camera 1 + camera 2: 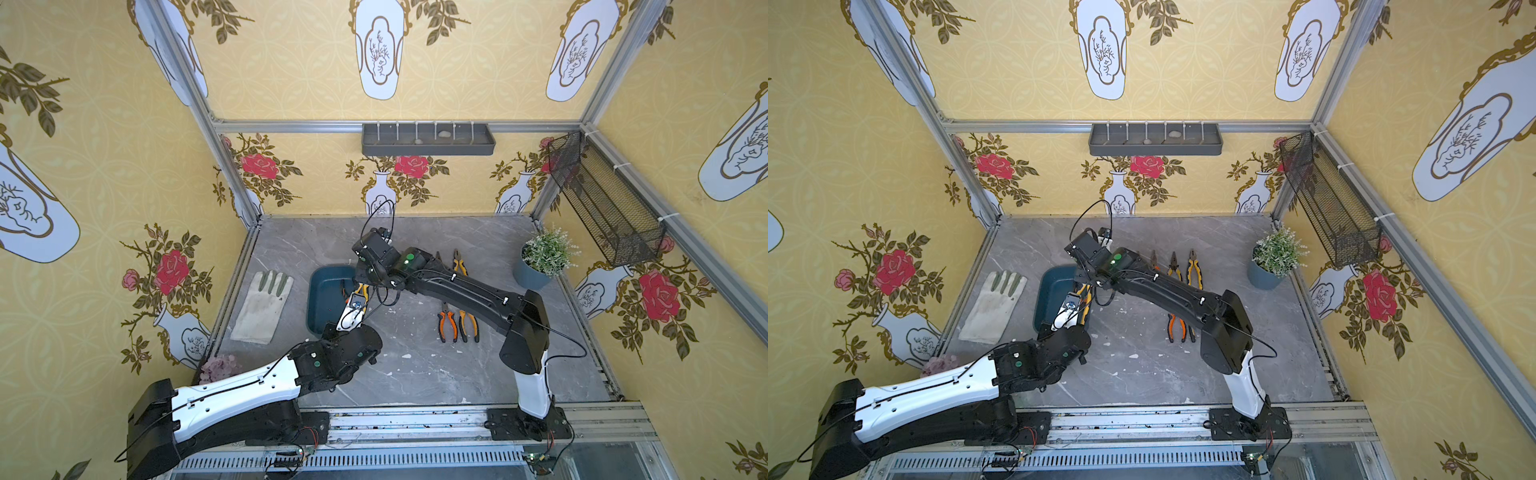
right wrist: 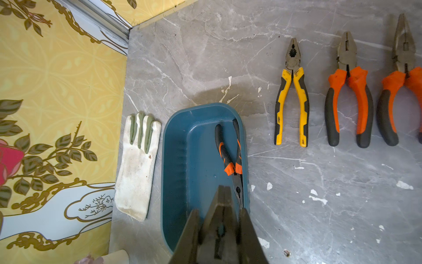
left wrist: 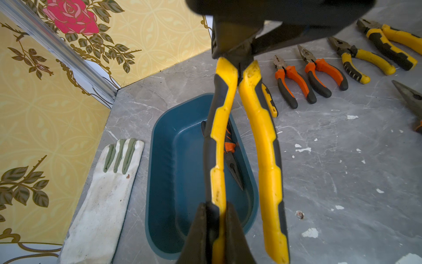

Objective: Take the pliers out of the storage box
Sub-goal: Place the pliers at the center of the board.

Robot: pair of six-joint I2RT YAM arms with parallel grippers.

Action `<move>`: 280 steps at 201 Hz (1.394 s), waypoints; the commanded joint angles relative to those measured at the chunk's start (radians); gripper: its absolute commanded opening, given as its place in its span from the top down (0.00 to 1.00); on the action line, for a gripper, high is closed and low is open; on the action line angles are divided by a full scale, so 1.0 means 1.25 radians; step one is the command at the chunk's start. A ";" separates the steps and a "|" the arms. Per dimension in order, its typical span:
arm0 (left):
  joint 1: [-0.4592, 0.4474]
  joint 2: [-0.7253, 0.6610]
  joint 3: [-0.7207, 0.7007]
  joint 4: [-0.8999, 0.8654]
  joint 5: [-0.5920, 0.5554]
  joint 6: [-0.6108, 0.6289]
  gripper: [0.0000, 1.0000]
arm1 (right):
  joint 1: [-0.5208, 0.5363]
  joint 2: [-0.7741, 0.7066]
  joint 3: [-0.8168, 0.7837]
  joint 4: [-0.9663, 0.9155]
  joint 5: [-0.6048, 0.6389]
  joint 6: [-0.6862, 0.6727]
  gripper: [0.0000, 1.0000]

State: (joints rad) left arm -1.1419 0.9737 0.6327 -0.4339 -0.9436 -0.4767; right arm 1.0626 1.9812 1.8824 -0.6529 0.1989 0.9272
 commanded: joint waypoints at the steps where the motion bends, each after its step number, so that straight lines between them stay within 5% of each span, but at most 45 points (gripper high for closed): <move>1: 0.002 -0.022 -0.005 0.041 -0.034 -0.022 0.61 | -0.002 -0.022 -0.021 0.002 -0.033 -0.056 1.00; 12: 0.002 -0.044 -0.008 0.035 -0.032 -0.027 0.48 | -0.009 -0.032 -0.027 -0.005 -0.019 -0.075 1.00; 35: 0.002 -0.104 -0.011 0.010 -0.009 -0.022 0.36 | -0.032 -0.083 -0.079 -0.011 0.002 -0.133 1.00; 82: 0.008 -0.182 -0.023 -0.048 0.005 -0.052 0.28 | -0.109 -0.184 -0.249 -0.008 -0.067 -0.270 1.00; 166: 0.112 -0.069 -0.033 -0.023 0.121 -0.119 0.26 | -0.147 -0.131 -0.417 0.013 -0.096 -0.255 0.98; 280: 0.153 0.005 -0.026 -0.020 0.168 -0.145 0.23 | -0.200 -0.035 -0.462 0.044 -0.080 -0.212 0.98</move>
State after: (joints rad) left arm -0.9539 0.9859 0.6174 -0.4656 -0.7460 -0.6376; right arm 0.8173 1.9263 1.3071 -0.6220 0.0807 0.6537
